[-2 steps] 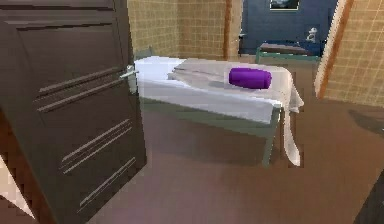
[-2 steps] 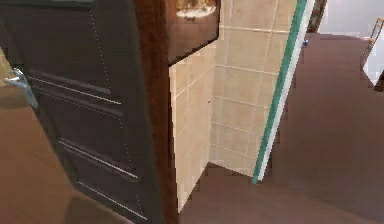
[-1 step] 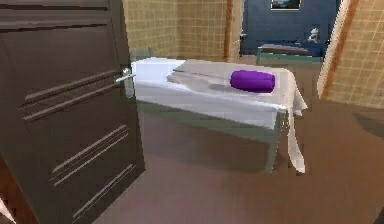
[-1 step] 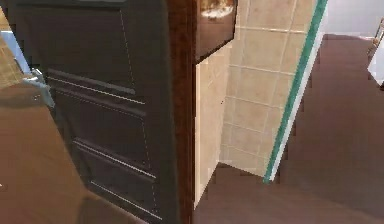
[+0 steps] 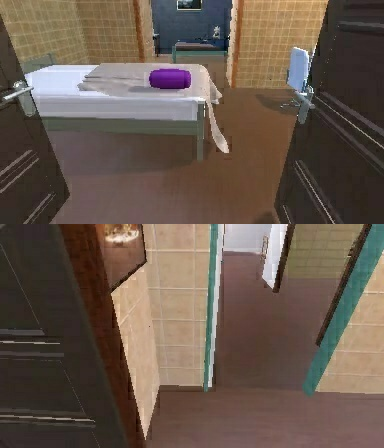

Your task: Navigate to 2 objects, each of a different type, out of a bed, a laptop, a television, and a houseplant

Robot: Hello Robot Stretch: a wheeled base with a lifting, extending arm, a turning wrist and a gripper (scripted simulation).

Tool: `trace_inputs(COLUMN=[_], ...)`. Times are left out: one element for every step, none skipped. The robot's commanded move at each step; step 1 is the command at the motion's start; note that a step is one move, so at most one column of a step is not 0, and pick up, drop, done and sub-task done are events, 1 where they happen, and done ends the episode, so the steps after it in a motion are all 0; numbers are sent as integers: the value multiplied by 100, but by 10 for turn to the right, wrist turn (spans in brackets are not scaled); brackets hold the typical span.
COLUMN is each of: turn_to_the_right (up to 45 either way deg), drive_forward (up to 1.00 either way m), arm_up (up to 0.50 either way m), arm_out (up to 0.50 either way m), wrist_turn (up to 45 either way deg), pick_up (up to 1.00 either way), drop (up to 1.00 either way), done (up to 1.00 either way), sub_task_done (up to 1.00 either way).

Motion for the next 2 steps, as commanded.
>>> trace_inputs(turn_to_the_right=[0,390], drive_forward=[100,0], arm_up=[0,0], arm_out=[0,0], wrist_turn=[0,0], pick_up=[0,0], drop=[0,0], done=[0,0], sub_task_done=[0,0])
